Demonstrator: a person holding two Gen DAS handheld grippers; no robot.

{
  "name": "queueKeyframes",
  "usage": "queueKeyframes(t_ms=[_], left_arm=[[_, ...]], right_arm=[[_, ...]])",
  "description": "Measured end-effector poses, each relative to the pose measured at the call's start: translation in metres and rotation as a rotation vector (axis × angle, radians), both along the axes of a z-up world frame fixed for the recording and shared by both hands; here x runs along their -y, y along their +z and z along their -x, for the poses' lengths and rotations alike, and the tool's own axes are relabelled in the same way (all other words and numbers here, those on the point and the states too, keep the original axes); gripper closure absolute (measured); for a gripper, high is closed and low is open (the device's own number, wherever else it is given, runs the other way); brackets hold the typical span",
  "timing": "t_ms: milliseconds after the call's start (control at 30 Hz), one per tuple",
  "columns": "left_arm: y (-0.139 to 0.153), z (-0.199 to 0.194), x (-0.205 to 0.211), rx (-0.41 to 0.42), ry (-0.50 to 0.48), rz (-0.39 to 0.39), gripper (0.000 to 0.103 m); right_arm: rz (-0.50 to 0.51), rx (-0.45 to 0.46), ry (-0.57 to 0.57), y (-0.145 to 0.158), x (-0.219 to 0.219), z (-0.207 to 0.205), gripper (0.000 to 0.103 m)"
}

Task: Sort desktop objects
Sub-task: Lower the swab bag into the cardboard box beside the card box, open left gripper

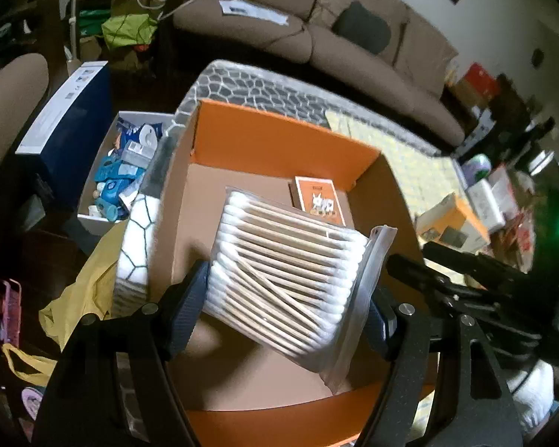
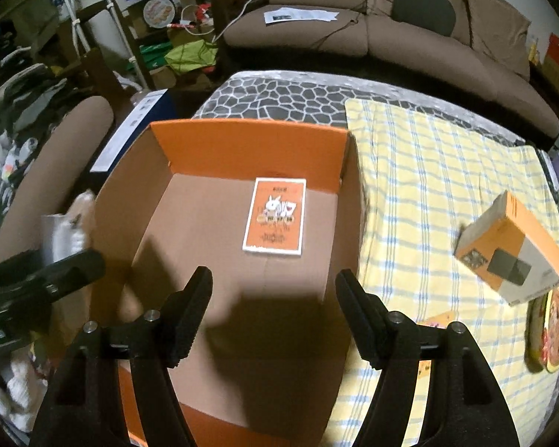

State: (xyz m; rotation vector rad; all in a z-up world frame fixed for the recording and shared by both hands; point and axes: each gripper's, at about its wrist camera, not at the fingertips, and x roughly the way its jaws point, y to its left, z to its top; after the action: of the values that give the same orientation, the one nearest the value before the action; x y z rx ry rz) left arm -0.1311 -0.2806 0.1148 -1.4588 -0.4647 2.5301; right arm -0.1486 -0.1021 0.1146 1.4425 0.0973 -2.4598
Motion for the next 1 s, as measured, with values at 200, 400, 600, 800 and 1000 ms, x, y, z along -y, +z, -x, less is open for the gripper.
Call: queueKeyframes(t_ms=[200,400,600,800,1000], left_arm=[[0.007,0.014,-0.016,0.020,-0.008,0.057,0.032],[0.011,0.043,-0.037,0.045,-0.021,0.141,0.032],[-0.003,0.071,-0.055,0.091,-0.028,0.205,0.032],[-0.032,0.103,-0.064,0.167,-0.013,0.285,0.032],[-0.065,0.125,-0.064,0.253,0.032,0.299,0.032]], right_arm=[[0.023,-0.006,0.017,-0.003,-0.014,-0.015,0.032],[0.045,-0.029,0.044,0.003,-0.026,-0.032,0.032],[0.050,-0.065,0.073,0.012,-0.035,-0.047,0.032],[0.071,-0.104,0.069,0.016,-0.055,-0.064,0.032],[0.065,-0.116,0.072,0.010,-0.071,-0.074,0.032]])
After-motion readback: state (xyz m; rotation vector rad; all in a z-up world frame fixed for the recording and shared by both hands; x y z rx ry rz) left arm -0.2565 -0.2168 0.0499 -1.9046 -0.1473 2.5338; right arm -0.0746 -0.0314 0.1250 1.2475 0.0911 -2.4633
